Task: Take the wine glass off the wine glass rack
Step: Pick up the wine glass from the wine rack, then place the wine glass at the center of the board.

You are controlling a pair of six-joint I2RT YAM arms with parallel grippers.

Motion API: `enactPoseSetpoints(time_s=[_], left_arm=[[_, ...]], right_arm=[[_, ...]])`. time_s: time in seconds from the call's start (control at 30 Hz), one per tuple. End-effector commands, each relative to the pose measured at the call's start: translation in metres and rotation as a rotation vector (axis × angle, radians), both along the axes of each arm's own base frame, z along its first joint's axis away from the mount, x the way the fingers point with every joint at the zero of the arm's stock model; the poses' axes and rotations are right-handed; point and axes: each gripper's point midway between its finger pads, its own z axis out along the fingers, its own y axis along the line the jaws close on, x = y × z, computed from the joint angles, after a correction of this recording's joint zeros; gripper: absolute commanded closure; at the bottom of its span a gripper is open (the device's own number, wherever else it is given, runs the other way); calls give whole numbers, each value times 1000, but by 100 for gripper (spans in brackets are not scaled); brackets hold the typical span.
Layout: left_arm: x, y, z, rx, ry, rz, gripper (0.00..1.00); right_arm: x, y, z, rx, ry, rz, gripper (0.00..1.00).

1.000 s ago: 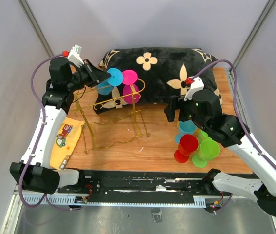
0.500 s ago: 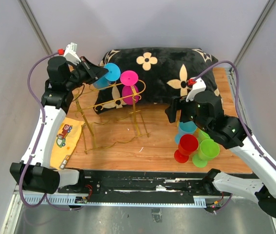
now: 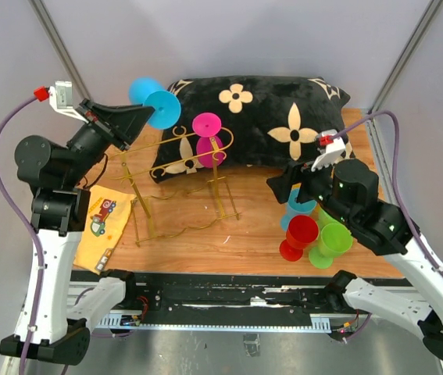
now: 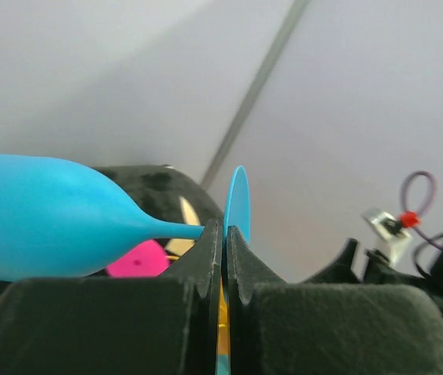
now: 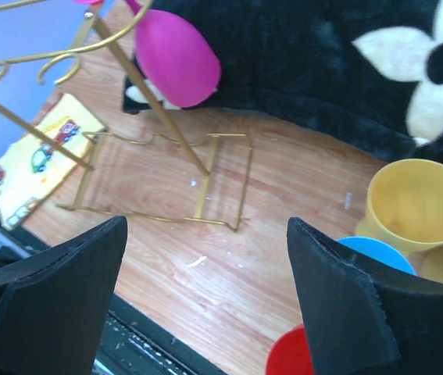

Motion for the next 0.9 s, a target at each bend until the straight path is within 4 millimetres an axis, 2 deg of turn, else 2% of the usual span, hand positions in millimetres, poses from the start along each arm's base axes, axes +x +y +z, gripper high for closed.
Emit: enactPoseSetpoints(time_s=[0.0, 0.1, 0.27, 0.37, 0.53, 0.73, 0.87], left_arm=[[-47, -30, 12, 4, -55, -276, 100], [-76, -42, 13, 9, -33, -418, 99], [-120, -57, 14, 13, -45, -583, 99], [-138, -71, 13, 21, -46, -690, 100], [-152, -102, 5, 34, -11, -837, 99], [-166, -133, -10, 75, 18, -912, 100], [-173, -145, -37, 100, 77, -946, 100]], right_arm=[[-20, 19, 21, 161, -73, 127, 16], [-33, 16, 31, 231, -115, 159, 16], [-45, 9, 34, 314, -132, 166, 16], [-51, 6, 40, 365, -150, 169, 16], [-55, -1, 46, 387, -166, 156, 17], [-51, -28, 40, 338, -163, 36, 17], [-52, -47, 40, 348, -187, -35, 17]])
